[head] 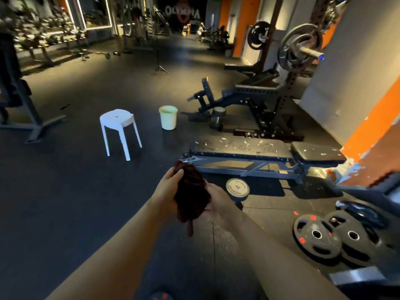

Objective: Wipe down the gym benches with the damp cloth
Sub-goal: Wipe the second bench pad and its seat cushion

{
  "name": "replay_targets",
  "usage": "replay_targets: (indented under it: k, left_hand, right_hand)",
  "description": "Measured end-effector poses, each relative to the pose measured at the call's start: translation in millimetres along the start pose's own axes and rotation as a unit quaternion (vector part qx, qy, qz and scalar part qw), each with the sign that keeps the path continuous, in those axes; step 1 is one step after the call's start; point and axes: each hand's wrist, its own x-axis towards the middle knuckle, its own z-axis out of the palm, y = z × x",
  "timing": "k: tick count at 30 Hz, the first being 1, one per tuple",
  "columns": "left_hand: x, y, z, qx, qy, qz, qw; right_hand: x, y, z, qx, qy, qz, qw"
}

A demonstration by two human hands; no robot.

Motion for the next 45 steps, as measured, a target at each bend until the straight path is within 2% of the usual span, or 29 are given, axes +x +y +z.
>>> replay_targets:
  k: [5, 7, 9, 13, 20, 23, 26, 29, 33, 36, 38, 41, 43, 45]
  left_hand:
    - [84, -12, 20, 0.212, 0.009, 0.048, 0.976]
    - [125, -19, 34, 0.351, 0.019, 0.07, 0.934]
    - [163, -20, 56, 0.417, 0.025, 0.095, 0.904]
    - [237, -12, 109, 0.439, 0.017, 0.134, 0.888]
    - [328, -16, 199, 0.436, 0.011, 0.141, 0.889]
    - [365, -20, 237, 0.469, -0.016, 0.166, 0.867]
    - [406, -25, 282, 0.526, -0.036, 0.21, 0.823]
    - [453, -32, 332, 0.532, -0.084, 0.207, 0.817]
    - [507, -49, 406, 0.489, -0.2, 0.164, 0.833]
    - [530, -64, 455, 0.428, -0.246, 0.125, 0.861]
    - [538, -72, 483, 0.389, -0.298, 0.102, 0.866]
    - [546, -80, 517, 0.302, -0.373, 0.024, 0.877]
    - [555, -89, 534, 0.287, -0.372, -0.002, 0.883]
    - [569, -102, 549, 0.298, -0.345, 0.013, 0.89]
  right_hand:
    - [84, -6, -62, -0.068, 0.133, -0.009, 0.989]
    - [117, -16, -95, -0.079, 0.152, -0.017, 0.985]
    - [150, -30, -129, -0.111, 0.156, -0.03, 0.981]
    - [206, -61, -196, -0.235, 0.153, -0.03, 0.959]
    - [263, -119, -295, -0.396, 0.175, -0.042, 0.901]
    - [279, -127, -341, -0.462, 0.234, -0.046, 0.854]
    - [292, -135, -389, -0.452, 0.311, -0.044, 0.835]
    - [307, -144, -429, -0.45, 0.366, -0.023, 0.814]
    - [340, -155, -466, -0.37, 0.469, -0.041, 0.801]
    - [369, -172, -478, -0.255, 0.519, -0.071, 0.813]
    - [386, -188, -483, -0.157, 0.534, -0.079, 0.827]
    - [402, -209, -495, 0.091, 0.466, -0.099, 0.875]
    - [409, -211, -510, 0.187, 0.411, -0.094, 0.887]
    - [415, -208, -531, 0.217, 0.398, -0.088, 0.887]
